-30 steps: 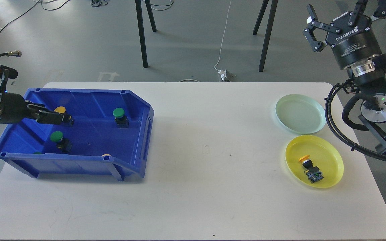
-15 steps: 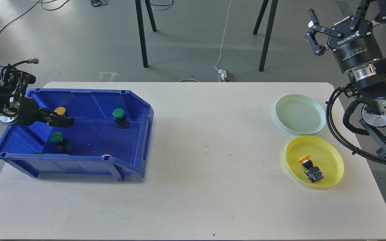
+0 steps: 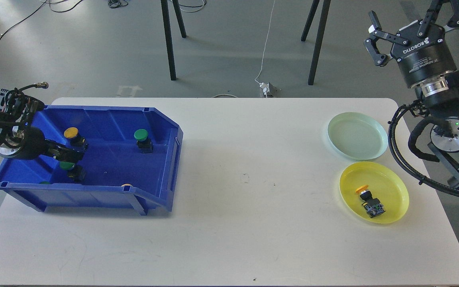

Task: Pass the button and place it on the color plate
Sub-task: 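Move the left gripper into the bin toward a green-topped button, then grasp the green-topped button with the left gripper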

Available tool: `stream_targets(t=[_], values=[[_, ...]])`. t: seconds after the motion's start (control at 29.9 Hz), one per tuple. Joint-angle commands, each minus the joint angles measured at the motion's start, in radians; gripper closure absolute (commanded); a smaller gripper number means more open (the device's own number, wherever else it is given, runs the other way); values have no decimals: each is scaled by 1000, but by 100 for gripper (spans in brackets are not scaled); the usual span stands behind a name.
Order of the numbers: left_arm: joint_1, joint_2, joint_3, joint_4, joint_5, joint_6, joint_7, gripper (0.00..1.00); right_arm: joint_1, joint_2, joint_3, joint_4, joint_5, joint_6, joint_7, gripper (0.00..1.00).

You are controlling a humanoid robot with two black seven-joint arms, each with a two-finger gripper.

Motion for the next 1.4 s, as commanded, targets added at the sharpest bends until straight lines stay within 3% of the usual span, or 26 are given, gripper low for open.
stream_targets(t=[0.0,0.74,1.24,1.37], values=[[3,-16,8,8,-2,0,0,5,-6,0,0,0,0,0,0,2],[46,-65,16,94,-5,0,0,11,-34,-3,0,3,2,5,0,2],[46,-78,16,94,-7,0,0,25,-46,-3,-2,3,2,5,0,2],[46,-79,16,100,-7,0,0,36,-51,-3,0,3,2,5,0,2]])
